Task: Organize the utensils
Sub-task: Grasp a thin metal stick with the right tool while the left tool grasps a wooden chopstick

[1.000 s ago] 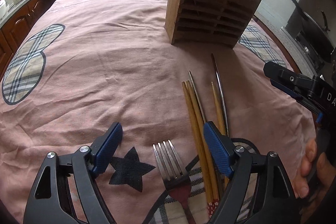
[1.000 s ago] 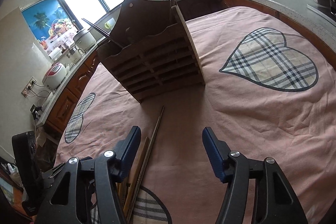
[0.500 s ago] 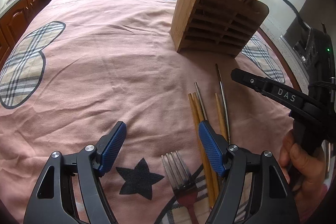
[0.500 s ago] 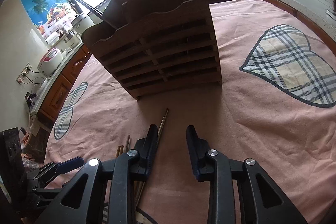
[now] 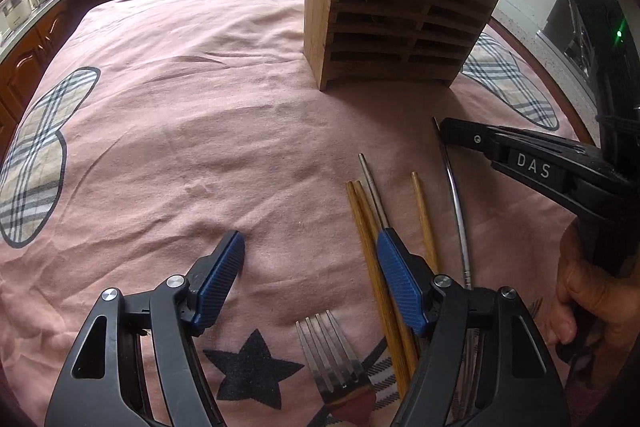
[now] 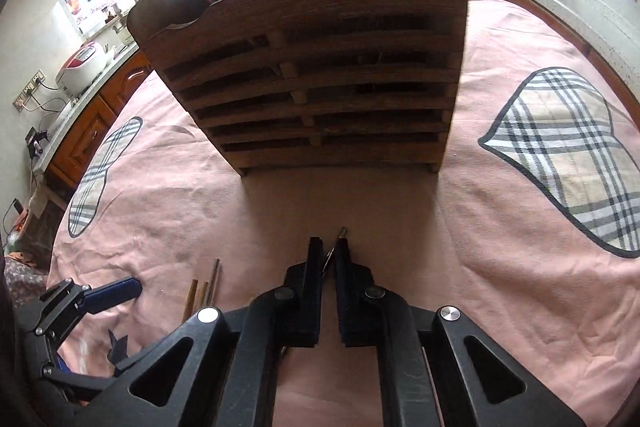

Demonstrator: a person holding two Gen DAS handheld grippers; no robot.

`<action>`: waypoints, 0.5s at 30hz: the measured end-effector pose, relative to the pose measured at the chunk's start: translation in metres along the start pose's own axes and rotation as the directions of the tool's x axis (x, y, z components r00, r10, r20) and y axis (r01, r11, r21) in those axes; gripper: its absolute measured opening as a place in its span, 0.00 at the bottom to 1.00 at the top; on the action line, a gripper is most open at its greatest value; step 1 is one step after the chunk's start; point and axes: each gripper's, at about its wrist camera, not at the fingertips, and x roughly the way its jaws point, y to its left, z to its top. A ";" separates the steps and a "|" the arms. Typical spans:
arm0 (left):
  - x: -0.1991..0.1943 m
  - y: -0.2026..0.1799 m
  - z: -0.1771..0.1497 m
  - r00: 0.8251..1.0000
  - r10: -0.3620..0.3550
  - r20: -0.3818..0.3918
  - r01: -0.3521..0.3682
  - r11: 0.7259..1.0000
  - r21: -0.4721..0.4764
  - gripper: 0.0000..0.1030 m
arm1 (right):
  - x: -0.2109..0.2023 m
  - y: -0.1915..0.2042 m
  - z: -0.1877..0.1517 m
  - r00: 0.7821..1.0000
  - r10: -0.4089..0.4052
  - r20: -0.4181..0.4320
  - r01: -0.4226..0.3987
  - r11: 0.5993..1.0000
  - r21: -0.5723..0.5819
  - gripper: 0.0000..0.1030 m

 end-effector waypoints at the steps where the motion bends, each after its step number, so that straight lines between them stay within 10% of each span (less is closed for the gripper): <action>1: 0.000 0.001 0.000 1.000 -0.002 -0.002 0.002 1.000 0.000 0.67 | -0.003 -0.005 -0.002 1.000 -0.023 -0.002 0.023 1.000 0.000 0.00; 15: 0.005 -0.004 0.012 0.999 0.051 -0.009 -0.050 0.996 0.080 0.49 | -0.009 -0.022 -0.001 0.997 0.073 -0.004 -0.073 0.994 0.087 0.08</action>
